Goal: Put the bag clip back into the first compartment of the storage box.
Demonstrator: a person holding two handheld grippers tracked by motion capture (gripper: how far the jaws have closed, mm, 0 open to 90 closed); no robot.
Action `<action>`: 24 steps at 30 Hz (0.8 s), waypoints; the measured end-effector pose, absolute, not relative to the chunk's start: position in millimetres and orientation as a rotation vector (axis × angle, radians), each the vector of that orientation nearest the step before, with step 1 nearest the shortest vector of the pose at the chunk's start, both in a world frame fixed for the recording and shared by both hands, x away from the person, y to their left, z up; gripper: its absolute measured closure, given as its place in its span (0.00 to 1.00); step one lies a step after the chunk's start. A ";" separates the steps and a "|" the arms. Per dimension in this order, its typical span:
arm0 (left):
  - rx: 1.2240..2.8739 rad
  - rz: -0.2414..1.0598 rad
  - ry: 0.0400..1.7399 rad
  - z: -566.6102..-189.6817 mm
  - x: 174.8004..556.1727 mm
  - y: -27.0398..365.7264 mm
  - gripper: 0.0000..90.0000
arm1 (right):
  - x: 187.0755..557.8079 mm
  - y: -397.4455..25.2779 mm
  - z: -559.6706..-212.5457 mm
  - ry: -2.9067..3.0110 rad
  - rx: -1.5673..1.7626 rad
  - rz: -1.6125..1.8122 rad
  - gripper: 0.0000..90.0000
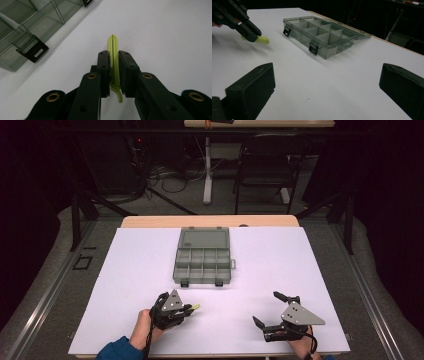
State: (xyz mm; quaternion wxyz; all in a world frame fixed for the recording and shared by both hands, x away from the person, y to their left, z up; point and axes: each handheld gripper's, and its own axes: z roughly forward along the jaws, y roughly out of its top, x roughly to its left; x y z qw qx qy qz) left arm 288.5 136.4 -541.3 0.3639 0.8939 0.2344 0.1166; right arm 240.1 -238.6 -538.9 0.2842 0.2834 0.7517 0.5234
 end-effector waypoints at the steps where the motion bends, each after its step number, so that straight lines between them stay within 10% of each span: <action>1: 2.300 0.304 0.605 -540.9 288.9 136.8 0.89 | 240.2 -238.8 -538.8 2.009 0.761 1.403 0.00; 24: 2.270 0.365 0.643 -526.1 297.0 146.3 0.89 | 240.4 -241.7 -541.1 2.005 0.787 1.391 0.00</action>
